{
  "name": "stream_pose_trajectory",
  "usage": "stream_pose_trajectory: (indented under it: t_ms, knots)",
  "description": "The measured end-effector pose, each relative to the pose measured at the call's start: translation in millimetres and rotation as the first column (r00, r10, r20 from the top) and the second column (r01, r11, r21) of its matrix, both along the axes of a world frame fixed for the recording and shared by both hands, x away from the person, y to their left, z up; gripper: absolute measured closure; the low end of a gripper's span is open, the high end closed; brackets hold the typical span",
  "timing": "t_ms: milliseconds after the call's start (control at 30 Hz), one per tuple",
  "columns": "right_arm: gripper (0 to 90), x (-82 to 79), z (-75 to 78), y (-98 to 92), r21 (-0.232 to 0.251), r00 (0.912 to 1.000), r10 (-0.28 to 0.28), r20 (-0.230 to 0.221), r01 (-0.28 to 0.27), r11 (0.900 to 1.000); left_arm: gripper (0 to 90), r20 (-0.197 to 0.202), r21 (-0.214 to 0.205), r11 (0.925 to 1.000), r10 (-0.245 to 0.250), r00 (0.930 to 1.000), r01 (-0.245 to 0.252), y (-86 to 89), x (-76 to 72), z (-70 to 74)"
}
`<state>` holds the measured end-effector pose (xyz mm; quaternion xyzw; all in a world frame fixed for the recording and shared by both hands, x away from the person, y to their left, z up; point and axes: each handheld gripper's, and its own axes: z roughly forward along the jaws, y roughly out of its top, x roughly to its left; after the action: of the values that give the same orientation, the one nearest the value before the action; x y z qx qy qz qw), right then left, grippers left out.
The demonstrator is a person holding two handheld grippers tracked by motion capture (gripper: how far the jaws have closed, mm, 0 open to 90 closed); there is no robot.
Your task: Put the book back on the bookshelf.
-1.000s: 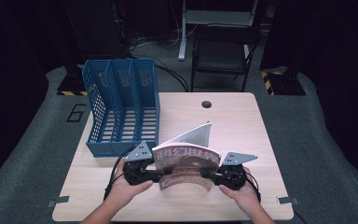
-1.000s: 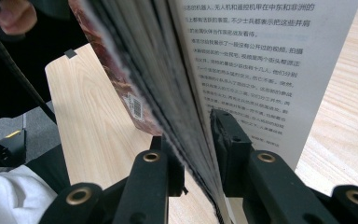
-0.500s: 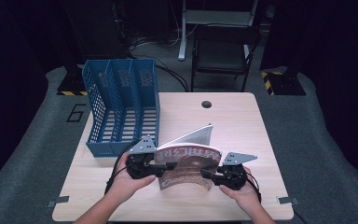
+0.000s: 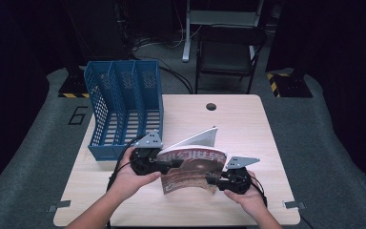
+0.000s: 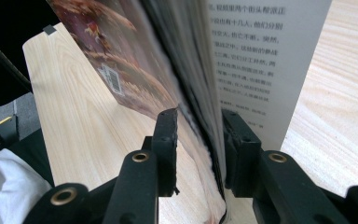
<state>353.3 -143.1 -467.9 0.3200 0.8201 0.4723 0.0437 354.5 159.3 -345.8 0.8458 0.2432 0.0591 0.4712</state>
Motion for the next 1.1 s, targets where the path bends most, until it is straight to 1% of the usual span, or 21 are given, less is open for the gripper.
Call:
stream_pose_trajectory:
  t_ms: [67, 100, 167, 233, 267, 300, 333, 367, 533, 567, 633, 700, 733, 800, 833, 867, 933, 1000, 1033, 1067, 1100]
  knots:
    - [69.5, 0.2, -0.5, -0.2, -0.004, 1.0, 0.001, -0.002, -0.001, 1.0, 62.2, -0.006, 0.002, 1.0, -0.001, 1.0, 0.001, -0.9, 0.7, 1.6]
    - [69.5, 0.5, -0.8, -0.6, -0.007, 1.0, 0.004, 0.0, -0.004, 1.0, 62.2, -0.003, 0.004, 1.0, -0.001, 1.0, 0.001, -1.7, 1.8, 3.2]
    - [69.6, 0.7, -1.5, -0.4, 0.003, 0.9999, -0.003, -0.01, 0.003, 1.0, 62.1, 0.002, 0.023, 0.9997, -0.012, 0.9999, 0.012, -4.2, 3.8, 9.4]
    - [69.6, 0.9, -1.5, -0.7, 0.006, 0.9999, 0.0, -0.014, 0.0, 1.0, 62.0, 0.009, 0.024, 0.9996, -0.012, 0.9999, 0.012, -5.5, 3.9, 11.0]
    - [69.6, 1.3, -1.3, -1.5, 0.008, 0.9997, 0.015, -0.021, -0.015, 0.9999, 61.8, 0.013, 0.026, 0.9996, -0.014, 0.9998, 0.014, -6.7, 4.2, 12.8]
    - [69.8, 1.6, -1.7, -2.3, 0.005, 0.9996, 0.011, -0.025, -0.011, 0.9999, 61.8, 0.019, 0.034, 0.9992, -0.02, 0.9996, 0.02, -8.3, 5.0, 16.6]
    - [69.8, 1.6, -1.7, -2.3, 0.005, 0.9996, 0.011, -0.025, -0.011, 0.9999, 61.8, 0.019, 0.034, 0.9992, -0.02, 0.9996, 0.02, -8.3, 5.0, 16.6]
    - [70.3, 1.7, -2.0, -1.9, 0.009, 0.9996, 0.003, -0.028, -0.003, 1.0, 61.8, 0.013, 0.035, 0.9991, -0.026, 0.9996, 0.026, -9.1, 5.5, 18.1]
    - [74.9, 2.5, -1.1, -3.9, 0.026, 0.9997, 0.005, -0.023, -0.004, 0.9996, 62.2, 0.011, 0.051, 0.9983, -0.028, 0.9996, 0.027, -13.6, 7.2, 20.7]
    - [74.9, 2.5, -1.1, -3.9, 0.026, 0.9997, 0.005, -0.023, -0.004, 0.9996, 62.2, 0.012, 0.059, 0.9977, -0.033, 0.9994, 0.032, -13.7, 8.3, 21.2]
    - [75.4, 2.6, -0.8, -4.6, 0.028, 0.9998, 0.001, -0.02, 0.0, 0.9996, 62.2, -0.003, 0.061, 0.9976, -0.032, 0.9995, 0.032, -15.8, 10.2, 22.4]
    - [75.3, 2.6, -0.8, -4.5, 0.036, 0.9997, 0.0, -0.025, 0.001, 0.9993, 62.1, -0.004, 0.064, 0.9973, -0.036, 0.9994, 0.036, -16.4, 11.2, 23.0]
    - [75.3, 3.1, -0.9, -4.7, 0.039, 0.9995, 0.0, -0.032, 0.002, 0.9993, 62.0, -0.001, 0.076, 0.9963, -0.039, 0.9993, 0.039, -17.3, 13.0, 24.8]
    - [75.3, 3.3, -0.9, -5.2, 0.042, 0.9994, 0.008, -0.034, -0.006, 0.9991, 61.9, -0.008, 0.077, 0.9962, -0.041, 0.9991, 0.041, -18.1, 13.3, 25.4]
    - [75.1, 3.3, -1.0, -5.3, 0.042, 0.9993, 0.005, -0.036, -0.003, 0.9991, 61.8, 0.0, 0.083, 0.9957, -0.041, 0.9991, 0.041, -18.2, 14.6, 26.4]
    - [75.1, 3.3, -1.0, -5.3, 0.042, 0.9993, 0.005, -0.036, -0.003, 0.9991, 61.8, -0.009, 0.079, 0.9961, -0.039, 0.9992, 0.04, -18.6, 15.1, 27.1]
    - [75.2, 3.4, -1.2, -4.9, 0.04, 0.9993, -0.005, -0.036, 0.006, 0.9992, 61.6, -0.007, 0.095, 0.9946, -0.041, 0.9991, 0.042, -20.4, 17.2, 29.2]
    - [75.2, 3.7, -1.3, -5.1, 0.039, 0.9995, -0.003, -0.032, 0.005, 0.9992, 61.6, -0.012, 0.097, 0.9942, -0.046, 0.9989, 0.047, -21.5, 17.7, 29.7]
    - [75.1, 3.8, -1.3, -5.1, 0.04, 0.9995, -0.004, -0.032, 0.006, 0.9992, 61.6, -0.014, 0.118, 0.9915, -0.053, 0.9985, 0.054, -23.3, 19.1, 31.0]
    - [75.1, 3.8, -1.3, -5.1, 0.04, 0.9995, -0.004, -0.032, 0.006, 0.9992, 61.6, -0.014, 0.118, 0.9915, -0.053, 0.9985, 0.054, -23.3, 19.1, 31.0]
    - [75.1, 4.3, -1.4, -5.4, 0.037, 0.9997, 0.0, -0.023, 0.001, 0.9993, 61.6, -0.028, 0.12, 0.9912, -0.052, 0.9983, 0.055, -25.4, 19.7, 31.8]
